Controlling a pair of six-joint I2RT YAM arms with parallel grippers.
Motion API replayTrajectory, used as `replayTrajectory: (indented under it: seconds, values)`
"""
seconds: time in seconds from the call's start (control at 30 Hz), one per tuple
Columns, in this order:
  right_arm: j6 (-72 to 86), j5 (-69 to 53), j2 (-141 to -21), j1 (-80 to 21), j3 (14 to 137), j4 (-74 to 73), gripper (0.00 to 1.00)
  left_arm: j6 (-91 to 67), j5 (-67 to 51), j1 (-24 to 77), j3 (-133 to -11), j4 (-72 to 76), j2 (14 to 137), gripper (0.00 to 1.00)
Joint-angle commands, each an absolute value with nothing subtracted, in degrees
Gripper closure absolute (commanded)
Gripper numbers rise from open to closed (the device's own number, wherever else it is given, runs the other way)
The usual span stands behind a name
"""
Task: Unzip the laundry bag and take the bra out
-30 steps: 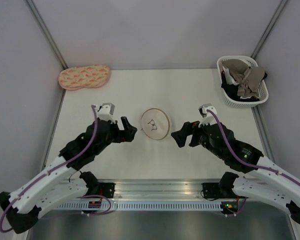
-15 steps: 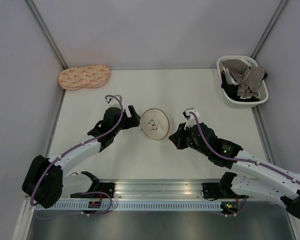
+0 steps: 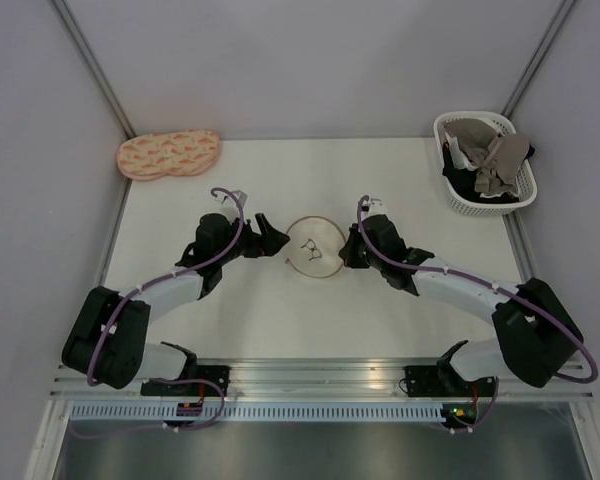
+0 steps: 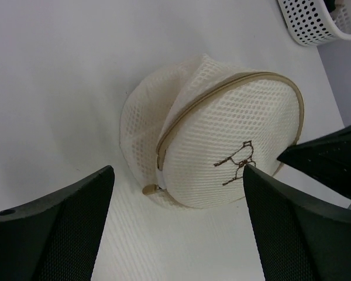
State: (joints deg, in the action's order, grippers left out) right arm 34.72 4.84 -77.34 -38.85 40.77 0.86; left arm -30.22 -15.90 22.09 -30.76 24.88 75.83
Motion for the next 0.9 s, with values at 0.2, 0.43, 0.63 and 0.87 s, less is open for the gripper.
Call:
replayTrajectory:
  seconds: [0.2, 0.43, 0.63, 0.87]
  values:
    - [33.31, 0.97, -89.28, -31.91, 46.84, 8.35, 0.99, -27.68, -26.80, 19.25, -30.76, 34.62, 83.49, 0.09]
    - [33.22, -2.02, -92.37, -30.50, 47.46, 10.46, 1.00, -31.72, -38.21, 19.51, -30.06, 43.06, 85.69, 0.10]
    - [32.61, -3.42, -92.37, -30.06, 48.07, 10.64, 0.99, -29.54, -37.46, 19.86, -33.30, 38.60, 90.87, 0.16]
    - [31.56, -5.62, -92.20, -29.71, 48.52, 10.20, 1.00, -27.95, -36.12, 19.95, -36.03, 36.12, 95.71, 0.33]
